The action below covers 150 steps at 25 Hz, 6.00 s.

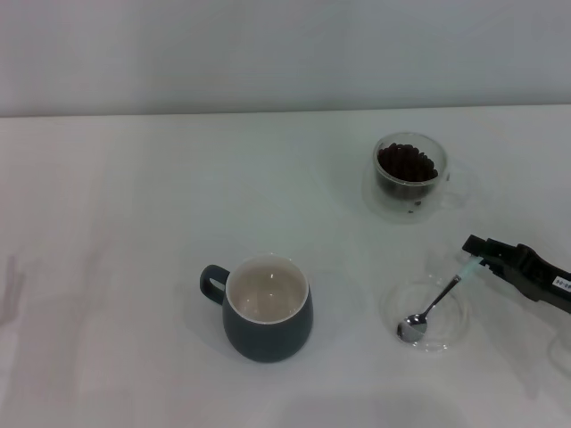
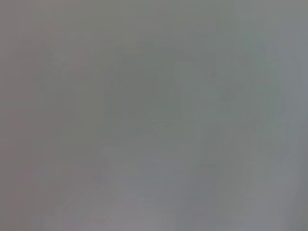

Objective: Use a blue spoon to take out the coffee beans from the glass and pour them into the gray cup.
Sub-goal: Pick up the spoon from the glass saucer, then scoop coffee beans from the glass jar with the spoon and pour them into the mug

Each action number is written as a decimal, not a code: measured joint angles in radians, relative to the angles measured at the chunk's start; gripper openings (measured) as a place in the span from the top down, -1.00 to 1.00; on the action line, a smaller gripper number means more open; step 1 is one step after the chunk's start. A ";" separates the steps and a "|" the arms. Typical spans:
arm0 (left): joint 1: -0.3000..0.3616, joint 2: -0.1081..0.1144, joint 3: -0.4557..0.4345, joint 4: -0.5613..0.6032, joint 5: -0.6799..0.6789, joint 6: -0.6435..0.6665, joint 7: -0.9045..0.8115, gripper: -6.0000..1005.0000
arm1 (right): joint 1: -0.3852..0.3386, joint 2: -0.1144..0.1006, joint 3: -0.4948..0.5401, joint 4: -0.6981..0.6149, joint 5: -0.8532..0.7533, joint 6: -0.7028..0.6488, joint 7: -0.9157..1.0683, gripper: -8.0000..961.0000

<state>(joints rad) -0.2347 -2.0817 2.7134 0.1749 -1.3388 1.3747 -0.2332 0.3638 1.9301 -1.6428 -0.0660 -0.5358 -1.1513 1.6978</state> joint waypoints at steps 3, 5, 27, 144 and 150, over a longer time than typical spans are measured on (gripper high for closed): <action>0.001 0.000 0.000 0.000 -0.001 0.002 0.000 -0.49 | 0.000 0.004 0.001 0.000 0.001 0.000 0.000 0.34; 0.003 0.000 0.000 0.000 -0.002 0.003 0.000 -0.49 | -0.001 0.005 0.002 0.000 0.002 -0.003 0.000 0.47; 0.009 0.000 0.000 -0.008 -0.003 0.005 0.000 -0.48 | -0.030 0.007 0.146 -0.049 0.145 -0.184 -0.069 0.68; -0.002 -0.001 0.008 0.003 -0.060 0.046 -0.002 -0.48 | 0.107 0.056 0.209 -0.167 0.158 0.158 0.157 0.68; -0.010 0.000 0.008 0.003 -0.060 0.039 0.001 -0.48 | 0.104 0.071 0.122 -0.169 0.147 0.097 0.167 0.68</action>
<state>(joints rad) -0.2443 -2.0816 2.7212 0.1774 -1.3988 1.4137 -0.2326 0.4680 2.0015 -1.5205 -0.2349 -0.3888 -1.0545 1.8653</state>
